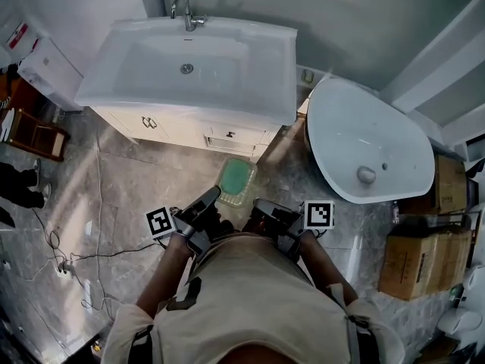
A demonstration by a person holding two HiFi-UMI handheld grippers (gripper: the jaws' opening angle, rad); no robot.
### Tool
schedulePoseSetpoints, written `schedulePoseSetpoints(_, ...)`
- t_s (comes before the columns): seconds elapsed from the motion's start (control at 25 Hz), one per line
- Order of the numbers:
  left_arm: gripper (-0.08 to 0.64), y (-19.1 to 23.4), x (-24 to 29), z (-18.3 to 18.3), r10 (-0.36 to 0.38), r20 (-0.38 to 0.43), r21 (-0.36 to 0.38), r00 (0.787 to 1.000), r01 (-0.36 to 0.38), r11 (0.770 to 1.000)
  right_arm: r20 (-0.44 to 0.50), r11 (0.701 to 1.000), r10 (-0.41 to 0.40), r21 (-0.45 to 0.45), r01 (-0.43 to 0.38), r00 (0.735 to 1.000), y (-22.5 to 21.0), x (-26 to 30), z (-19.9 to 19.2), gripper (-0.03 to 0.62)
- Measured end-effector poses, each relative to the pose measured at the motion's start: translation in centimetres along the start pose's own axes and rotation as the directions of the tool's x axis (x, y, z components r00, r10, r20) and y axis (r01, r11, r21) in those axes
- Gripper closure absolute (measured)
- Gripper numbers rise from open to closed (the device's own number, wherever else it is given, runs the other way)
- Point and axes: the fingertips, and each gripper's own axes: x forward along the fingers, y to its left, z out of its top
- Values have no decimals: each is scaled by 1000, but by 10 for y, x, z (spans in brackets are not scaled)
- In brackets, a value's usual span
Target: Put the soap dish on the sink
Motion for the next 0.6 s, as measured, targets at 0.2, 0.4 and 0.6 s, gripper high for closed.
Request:
schedulePoseSetpoints(0.2,474,-4,20,7,0,16,12,1000,0,1000,-19,998,-6,61,7,1000,-5,1,16,581)
schedulePoseSetpoints(0.4,473,-2,42,9,19,13,13,1000,-19,1000,-11,999,43,-13,-43,999,-5,-4,41,581)
schedulePoseSetpoints(0.6,474,1,65,12,33,-8,27,999,-33,999,25,992,-39,122,36,999,-25,-16,54,581)
